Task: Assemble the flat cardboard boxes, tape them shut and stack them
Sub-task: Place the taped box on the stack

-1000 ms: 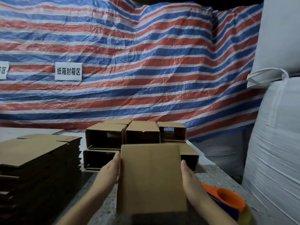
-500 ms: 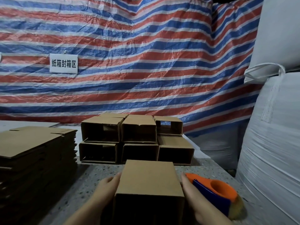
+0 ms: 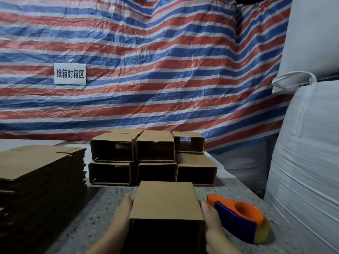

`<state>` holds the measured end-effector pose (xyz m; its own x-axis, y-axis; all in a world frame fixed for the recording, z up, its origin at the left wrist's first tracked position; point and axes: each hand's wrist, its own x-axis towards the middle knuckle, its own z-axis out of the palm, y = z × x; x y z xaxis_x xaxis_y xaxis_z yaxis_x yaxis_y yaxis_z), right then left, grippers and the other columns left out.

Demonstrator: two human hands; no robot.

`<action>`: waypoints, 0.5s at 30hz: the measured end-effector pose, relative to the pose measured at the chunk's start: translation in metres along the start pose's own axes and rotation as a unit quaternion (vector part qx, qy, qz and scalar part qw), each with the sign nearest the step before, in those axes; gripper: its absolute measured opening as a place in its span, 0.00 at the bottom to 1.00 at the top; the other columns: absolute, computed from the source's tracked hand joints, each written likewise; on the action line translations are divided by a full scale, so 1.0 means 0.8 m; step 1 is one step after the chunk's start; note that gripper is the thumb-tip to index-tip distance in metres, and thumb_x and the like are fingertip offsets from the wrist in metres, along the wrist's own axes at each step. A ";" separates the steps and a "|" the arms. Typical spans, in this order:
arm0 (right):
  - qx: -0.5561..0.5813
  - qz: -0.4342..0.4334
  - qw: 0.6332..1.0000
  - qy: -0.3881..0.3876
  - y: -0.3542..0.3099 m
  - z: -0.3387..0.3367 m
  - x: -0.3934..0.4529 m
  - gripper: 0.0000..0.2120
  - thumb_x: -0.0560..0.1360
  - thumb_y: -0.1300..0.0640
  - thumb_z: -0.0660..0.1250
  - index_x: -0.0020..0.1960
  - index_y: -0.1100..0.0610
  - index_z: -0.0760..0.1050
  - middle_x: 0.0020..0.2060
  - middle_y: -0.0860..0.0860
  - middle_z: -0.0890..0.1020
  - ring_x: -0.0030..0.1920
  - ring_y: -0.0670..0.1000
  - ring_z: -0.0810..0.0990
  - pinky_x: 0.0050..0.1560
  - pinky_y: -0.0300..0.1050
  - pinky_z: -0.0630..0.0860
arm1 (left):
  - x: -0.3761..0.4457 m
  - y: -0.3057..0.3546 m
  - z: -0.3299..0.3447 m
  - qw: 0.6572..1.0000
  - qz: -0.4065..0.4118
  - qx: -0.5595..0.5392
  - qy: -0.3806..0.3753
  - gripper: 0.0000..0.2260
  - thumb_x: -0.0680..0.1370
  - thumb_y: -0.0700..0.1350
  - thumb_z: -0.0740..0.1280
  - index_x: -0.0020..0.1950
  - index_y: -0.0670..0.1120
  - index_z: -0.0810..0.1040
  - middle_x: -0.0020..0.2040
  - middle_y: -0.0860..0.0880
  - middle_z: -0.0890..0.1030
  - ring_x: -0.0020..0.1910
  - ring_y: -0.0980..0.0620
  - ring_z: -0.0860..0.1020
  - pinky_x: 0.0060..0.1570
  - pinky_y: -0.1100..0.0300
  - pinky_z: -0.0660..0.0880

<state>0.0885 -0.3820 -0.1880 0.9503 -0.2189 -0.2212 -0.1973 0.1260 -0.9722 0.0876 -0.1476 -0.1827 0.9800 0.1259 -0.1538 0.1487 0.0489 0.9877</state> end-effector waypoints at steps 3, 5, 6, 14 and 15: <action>0.004 0.014 1.000 0.008 0.007 -0.002 0.002 0.23 0.85 0.46 0.56 0.51 0.59 0.85 0.47 0.58 0.87 0.54 0.59 0.83 0.60 0.56 0.76 | -0.008 0.000 -0.007 0.999 -0.041 -0.029 0.001 0.27 0.85 0.56 0.48 0.66 0.39 0.76 0.63 0.38 0.79 0.60 0.40 0.76 0.55 0.51 0.69; 0.035 0.038 0.998 -0.041 0.007 0.000 -0.002 0.24 0.85 0.43 0.54 0.56 0.57 0.83 0.49 0.57 0.87 0.55 0.56 0.84 0.51 0.50 0.77 | -0.019 -0.001 -0.008 0.997 -0.043 -0.054 -0.028 0.27 0.83 0.60 0.49 0.65 0.42 0.76 0.60 0.40 0.81 0.60 0.39 0.77 0.57 0.49 0.70; 0.057 0.042 0.995 -0.066 0.006 0.001 -0.005 0.25 0.85 0.43 0.53 0.58 0.57 0.82 0.49 0.56 0.87 0.54 0.55 0.84 0.48 0.48 0.76 | -0.023 0.005 -0.002 0.996 -0.047 -0.064 -0.036 0.26 0.82 0.61 0.49 0.59 0.44 0.78 0.51 0.41 0.85 0.54 0.40 0.79 0.53 0.49 0.72; 0.130 -0.104 0.984 -0.063 -0.076 -0.021 0.007 0.24 0.83 0.40 0.56 0.52 0.55 0.85 0.47 0.56 0.87 0.47 0.56 0.86 0.47 0.50 0.80 | -0.022 0.067 0.051 0.984 0.163 -0.018 -0.062 0.33 0.71 0.76 0.56 0.67 0.57 0.73 0.63 0.52 0.80 0.61 0.52 0.79 0.63 0.49 0.73; 0.140 -0.127 0.980 -0.057 -0.096 -0.028 0.012 0.23 0.82 0.40 0.58 0.50 0.55 0.85 0.47 0.57 0.87 0.46 0.56 0.86 0.46 0.50 0.81 | -0.020 0.076 0.060 0.977 0.199 0.004 -0.079 0.39 0.66 0.79 0.59 0.71 0.59 0.69 0.67 0.55 0.76 0.65 0.54 0.75 0.68 0.50 0.69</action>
<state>0.1072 -0.4156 -0.1172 0.9842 -0.1696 0.0504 0.1072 0.3451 -0.9324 0.0869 -0.1944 -0.1189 0.9684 -0.0209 0.2486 -0.2482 0.0185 0.9685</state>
